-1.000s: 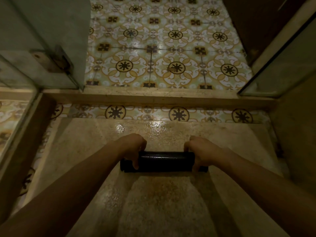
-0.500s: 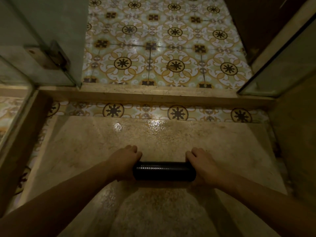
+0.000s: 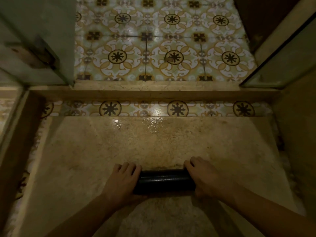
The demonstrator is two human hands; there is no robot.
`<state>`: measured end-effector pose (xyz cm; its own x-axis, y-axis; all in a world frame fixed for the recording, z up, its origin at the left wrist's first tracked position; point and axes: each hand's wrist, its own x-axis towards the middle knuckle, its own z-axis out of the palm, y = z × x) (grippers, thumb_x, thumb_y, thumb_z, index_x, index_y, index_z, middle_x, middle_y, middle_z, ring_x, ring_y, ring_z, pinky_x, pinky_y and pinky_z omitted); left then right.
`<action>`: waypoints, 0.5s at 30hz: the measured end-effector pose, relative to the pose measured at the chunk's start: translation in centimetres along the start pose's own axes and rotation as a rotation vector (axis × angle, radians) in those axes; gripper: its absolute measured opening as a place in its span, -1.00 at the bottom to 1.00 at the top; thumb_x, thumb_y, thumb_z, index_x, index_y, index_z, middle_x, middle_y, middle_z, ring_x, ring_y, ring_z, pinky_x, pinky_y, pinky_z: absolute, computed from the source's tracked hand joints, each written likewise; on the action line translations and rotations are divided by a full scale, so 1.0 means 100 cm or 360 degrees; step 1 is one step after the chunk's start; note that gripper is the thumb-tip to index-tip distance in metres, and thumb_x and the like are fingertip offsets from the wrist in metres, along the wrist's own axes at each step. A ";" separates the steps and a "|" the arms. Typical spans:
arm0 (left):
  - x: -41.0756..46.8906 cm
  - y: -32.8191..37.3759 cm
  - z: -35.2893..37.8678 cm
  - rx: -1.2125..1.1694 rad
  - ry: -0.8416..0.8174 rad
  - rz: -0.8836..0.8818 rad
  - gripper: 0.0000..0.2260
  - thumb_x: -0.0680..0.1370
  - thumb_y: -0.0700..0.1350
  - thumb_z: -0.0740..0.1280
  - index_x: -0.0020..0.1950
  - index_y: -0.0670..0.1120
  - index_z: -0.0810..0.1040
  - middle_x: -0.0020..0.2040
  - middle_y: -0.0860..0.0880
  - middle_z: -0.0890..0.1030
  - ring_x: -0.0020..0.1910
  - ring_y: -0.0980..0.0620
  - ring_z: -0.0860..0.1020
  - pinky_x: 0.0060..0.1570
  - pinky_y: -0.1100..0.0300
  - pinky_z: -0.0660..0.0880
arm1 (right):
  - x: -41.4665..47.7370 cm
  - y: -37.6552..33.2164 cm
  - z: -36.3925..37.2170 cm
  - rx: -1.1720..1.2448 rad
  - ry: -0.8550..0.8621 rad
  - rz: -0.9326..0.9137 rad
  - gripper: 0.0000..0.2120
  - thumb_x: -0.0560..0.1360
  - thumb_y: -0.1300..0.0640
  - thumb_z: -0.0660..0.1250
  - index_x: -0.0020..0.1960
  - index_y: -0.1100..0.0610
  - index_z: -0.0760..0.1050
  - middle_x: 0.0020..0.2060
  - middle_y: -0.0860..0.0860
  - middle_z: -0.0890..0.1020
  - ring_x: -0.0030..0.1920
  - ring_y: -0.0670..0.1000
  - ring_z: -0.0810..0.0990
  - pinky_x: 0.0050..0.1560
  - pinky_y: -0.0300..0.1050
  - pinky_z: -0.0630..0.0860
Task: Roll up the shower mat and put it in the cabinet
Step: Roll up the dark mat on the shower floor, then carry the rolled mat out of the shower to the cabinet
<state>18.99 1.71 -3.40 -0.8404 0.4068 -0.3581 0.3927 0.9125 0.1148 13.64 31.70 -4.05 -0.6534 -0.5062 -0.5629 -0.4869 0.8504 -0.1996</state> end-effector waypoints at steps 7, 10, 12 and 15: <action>-0.003 -0.001 -0.029 -0.0146 -0.0366 -0.0022 -0.46 0.36 0.29 0.25 0.24 0.05 0.37 0.11 0.02 0.53 0.05 -0.03 0.47 0.10 0.08 0.40 | -0.026 -0.018 -0.006 0.0065 0.0027 0.0037 -0.40 0.18 -0.12 0.41 0.19 -0.01 0.38 0.04 0.00 0.48 0.01 0.05 0.41 -0.05 -0.05 0.41; -0.018 -0.001 -0.059 -0.0253 -0.0429 -0.0017 -0.54 0.39 0.22 0.31 0.19 0.04 0.36 0.04 0.01 0.56 -0.06 -0.03 0.53 -0.07 0.09 0.46 | -0.052 -0.035 -0.022 0.0114 0.0119 0.0037 -0.46 0.14 -0.07 0.42 0.10 0.03 0.46 -0.06 0.03 0.53 -0.09 0.07 0.45 -0.17 -0.05 0.42; -0.032 0.002 -0.089 -0.0259 -0.0505 -0.0010 -0.56 0.40 0.17 0.33 0.19 0.03 0.34 0.00 -0.01 0.57 -0.11 -0.06 0.54 -0.14 0.06 0.49 | -0.073 -0.047 -0.044 0.0122 0.0120 0.0031 -0.46 0.14 -0.04 0.43 0.09 0.06 0.48 -0.07 0.05 0.54 -0.09 0.10 0.47 -0.17 -0.02 0.46; -0.055 0.013 -0.146 -0.0197 -0.0537 -0.0011 -0.55 0.39 0.14 0.34 0.21 0.06 0.32 -0.04 0.01 0.57 -0.12 -0.06 0.54 -0.14 0.06 0.52 | -0.112 -0.063 -0.093 0.0157 0.0082 0.0060 -0.44 0.14 -0.01 0.46 0.11 0.10 0.51 -0.05 0.09 0.55 -0.06 0.14 0.49 -0.13 -0.01 0.46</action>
<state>18.71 1.34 12.21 -0.6639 0.3821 -0.6428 0.3220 0.9219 0.2154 18.64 30.64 10.99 -0.7004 -0.4783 -0.5297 -0.4039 0.8776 -0.2584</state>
